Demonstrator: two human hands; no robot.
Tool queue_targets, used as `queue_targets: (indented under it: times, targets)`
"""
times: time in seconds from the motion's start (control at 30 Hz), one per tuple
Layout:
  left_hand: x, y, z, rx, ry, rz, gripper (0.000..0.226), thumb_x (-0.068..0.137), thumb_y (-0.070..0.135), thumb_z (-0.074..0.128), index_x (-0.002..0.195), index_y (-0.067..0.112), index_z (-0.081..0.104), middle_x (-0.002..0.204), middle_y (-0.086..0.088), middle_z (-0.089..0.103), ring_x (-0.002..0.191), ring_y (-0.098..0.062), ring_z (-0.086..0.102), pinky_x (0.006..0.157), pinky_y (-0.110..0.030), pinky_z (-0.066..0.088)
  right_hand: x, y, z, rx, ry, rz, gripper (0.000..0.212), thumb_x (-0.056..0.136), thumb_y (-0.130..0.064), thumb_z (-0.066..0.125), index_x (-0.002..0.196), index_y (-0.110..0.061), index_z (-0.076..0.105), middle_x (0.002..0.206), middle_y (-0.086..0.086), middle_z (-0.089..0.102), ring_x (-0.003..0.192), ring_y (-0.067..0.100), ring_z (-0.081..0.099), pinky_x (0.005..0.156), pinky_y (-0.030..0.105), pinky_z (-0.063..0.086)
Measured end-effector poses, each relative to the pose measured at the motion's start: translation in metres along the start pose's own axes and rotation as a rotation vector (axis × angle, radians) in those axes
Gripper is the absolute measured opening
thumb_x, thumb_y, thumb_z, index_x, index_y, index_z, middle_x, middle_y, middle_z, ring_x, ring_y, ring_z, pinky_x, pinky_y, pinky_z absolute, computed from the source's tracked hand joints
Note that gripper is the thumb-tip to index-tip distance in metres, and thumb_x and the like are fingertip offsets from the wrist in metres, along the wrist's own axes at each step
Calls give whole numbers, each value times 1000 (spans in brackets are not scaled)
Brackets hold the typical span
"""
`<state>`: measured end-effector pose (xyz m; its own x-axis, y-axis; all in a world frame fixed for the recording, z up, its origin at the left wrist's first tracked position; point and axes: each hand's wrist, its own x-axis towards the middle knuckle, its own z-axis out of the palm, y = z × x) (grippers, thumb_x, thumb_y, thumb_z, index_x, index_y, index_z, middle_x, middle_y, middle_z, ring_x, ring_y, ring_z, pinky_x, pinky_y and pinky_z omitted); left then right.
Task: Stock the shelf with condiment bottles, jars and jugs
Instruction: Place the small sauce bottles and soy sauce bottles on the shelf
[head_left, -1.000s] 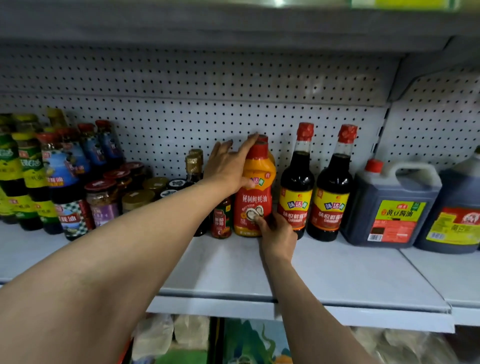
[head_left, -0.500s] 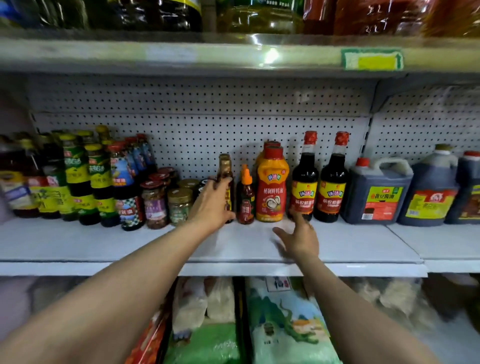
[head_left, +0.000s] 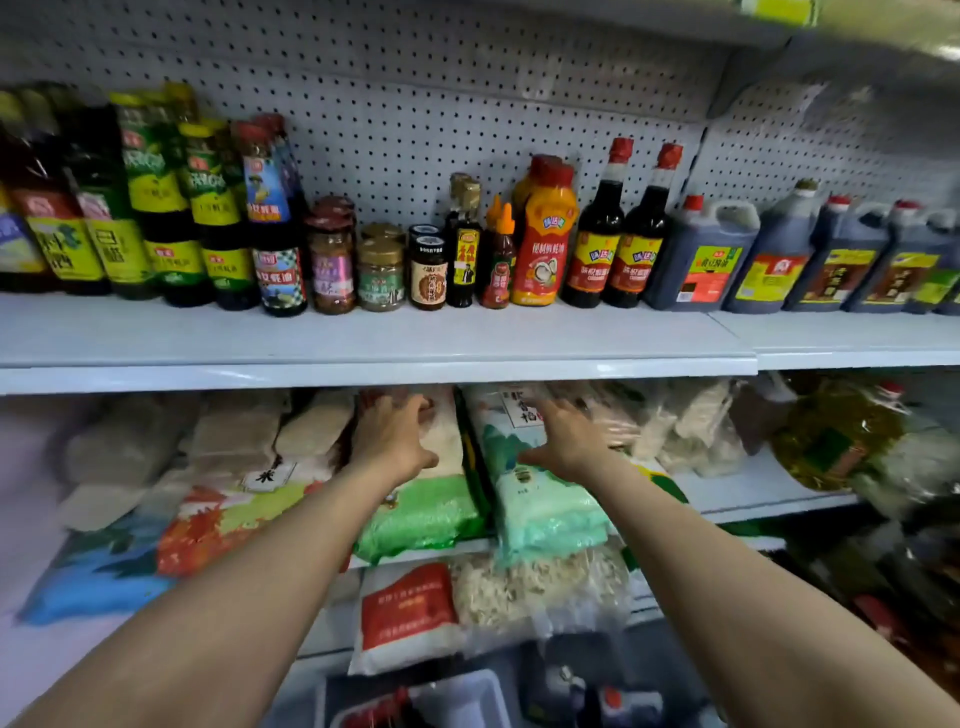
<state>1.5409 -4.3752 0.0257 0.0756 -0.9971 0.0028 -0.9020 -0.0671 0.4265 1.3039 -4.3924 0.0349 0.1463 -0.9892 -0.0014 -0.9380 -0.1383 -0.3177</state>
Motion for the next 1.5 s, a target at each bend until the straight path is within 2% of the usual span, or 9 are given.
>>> queue_targets:
  times: [0.17, 0.33, 0.63, 0.83, 0.93, 1.03, 1.17, 1.4, 1.5]
  targets:
    - [-44, -30, 30, 131, -110, -52, 81, 71, 43, 83, 139, 38, 39, 150, -7, 31, 141, -35, 24, 110, -46, 34, -37, -17, 43, -96, -122, -44, 86, 77, -35, 82, 149, -24, 37, 143, 16, 45, 130, 35, 46, 103, 38, 41]
    - [-69, -53, 43, 179, -111, -68, 82, 71, 44, 83, 139, 38, 38, 143, -9, 37, 130, -33, 38, 106, -44, 36, -50, -27, 75, -92, -173, -72, 86, 75, -33, 83, 148, -22, 38, 141, 16, 47, 128, 35, 47, 100, 37, 41]
    - [-97, -86, 98, 173, -219, -182, 78, 76, 41, 79, 142, 33, 38, 143, -11, 41, 131, -34, 40, 106, -44, 37, -64, -5, 144, 58, -296, -46, 80, 79, -36, 81, 146, -17, 42, 139, 18, 48, 127, 35, 49, 104, 39, 42]
    - [-120, -113, 180, 61, -343, -270, 82, 73, 41, 81, 142, 26, 40, 140, -14, 43, 125, -38, 43, 101, -44, 42, -72, 41, 228, 58, -504, 22, 78, 82, -33, 78, 148, -19, 39, 146, 15, 45, 131, 33, 46, 106, 39, 42]
    - [-132, -132, 228, -35, -386, -340, 81, 74, 42, 80, 143, 24, 39, 139, -13, 46, 126, -35, 44, 101, -45, 43, -75, 65, 279, 88, -572, 90, 75, 83, -38, 76, 147, -20, 40, 145, 13, 46, 129, 33, 48, 103, 41, 44]
    - [-143, -154, 278, -156, -423, -421, 75, 74, 33, 81, 139, 20, 46, 135, -11, 52, 122, -32, 50, 99, -46, 46, -84, 88, 332, 104, -651, 132, 74, 85, -43, 73, 147, -19, 40, 144, 12, 49, 129, 32, 50, 102, 38, 45]
    - [-162, -188, 345, -156, -463, -505, 77, 75, 34, 82, 140, 17, 44, 131, -16, 51, 121, -36, 50, 99, -46, 45, -104, 116, 404, 147, -755, 190, 70, 87, -44, 71, 146, -19, 43, 146, 11, 48, 130, 30, 49, 102, 37, 43]
    - [-196, -253, 467, -281, -472, -664, 78, 79, 37, 78, 143, 15, 38, 137, -16, 48, 128, -34, 44, 104, -46, 40, -128, 149, 531, 200, -836, 284, 64, 88, -47, 70, 142, -19, 49, 144, 7, 52, 130, 26, 50, 104, 33, 40]
    - [-212, -278, 521, -337, -440, -729, 74, 80, 41, 75, 140, 14, 41, 134, -17, 51, 127, -34, 45, 98, -44, 39, -134, 159, 588, 290, -812, 357, 59, 87, -46, 70, 137, -19, 54, 139, 7, 55, 119, 26, 58, 102, 37, 46]
